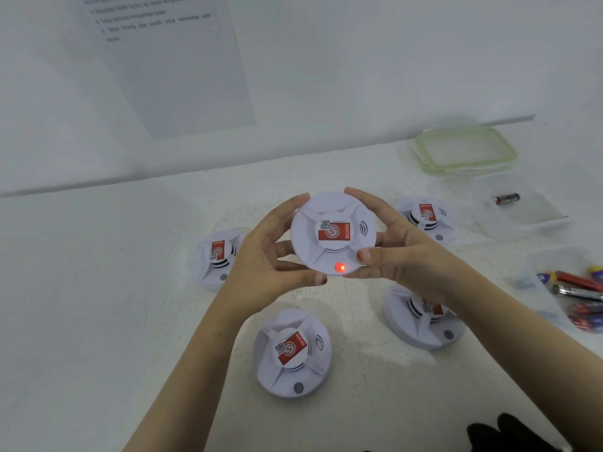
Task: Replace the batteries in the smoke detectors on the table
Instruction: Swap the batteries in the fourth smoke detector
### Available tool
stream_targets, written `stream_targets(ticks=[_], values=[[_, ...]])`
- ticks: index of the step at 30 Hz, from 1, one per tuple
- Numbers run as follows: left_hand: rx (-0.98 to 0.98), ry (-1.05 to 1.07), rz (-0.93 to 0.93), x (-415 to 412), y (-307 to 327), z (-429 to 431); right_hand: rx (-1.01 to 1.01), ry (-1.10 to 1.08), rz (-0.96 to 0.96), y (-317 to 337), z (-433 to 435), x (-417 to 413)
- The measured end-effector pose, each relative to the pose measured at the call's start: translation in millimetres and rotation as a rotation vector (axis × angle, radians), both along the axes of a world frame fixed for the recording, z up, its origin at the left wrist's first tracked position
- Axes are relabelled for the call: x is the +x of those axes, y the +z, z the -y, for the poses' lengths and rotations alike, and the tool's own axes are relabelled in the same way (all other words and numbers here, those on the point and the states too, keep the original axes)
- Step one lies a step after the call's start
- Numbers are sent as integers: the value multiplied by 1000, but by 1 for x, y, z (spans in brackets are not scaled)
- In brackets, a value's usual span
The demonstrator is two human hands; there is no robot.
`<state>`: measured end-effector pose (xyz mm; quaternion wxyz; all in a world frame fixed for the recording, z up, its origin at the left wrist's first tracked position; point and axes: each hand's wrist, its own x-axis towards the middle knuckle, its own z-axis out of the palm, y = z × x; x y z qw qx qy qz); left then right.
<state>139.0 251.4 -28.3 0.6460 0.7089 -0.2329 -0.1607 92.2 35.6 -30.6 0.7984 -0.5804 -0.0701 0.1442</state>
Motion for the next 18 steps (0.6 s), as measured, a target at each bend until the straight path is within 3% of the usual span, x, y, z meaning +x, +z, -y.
stream_targets(ticks=[18], values=[[-4, 5, -13, -2, 2, -3, -46, 0, -8, 0, 2, -1]])
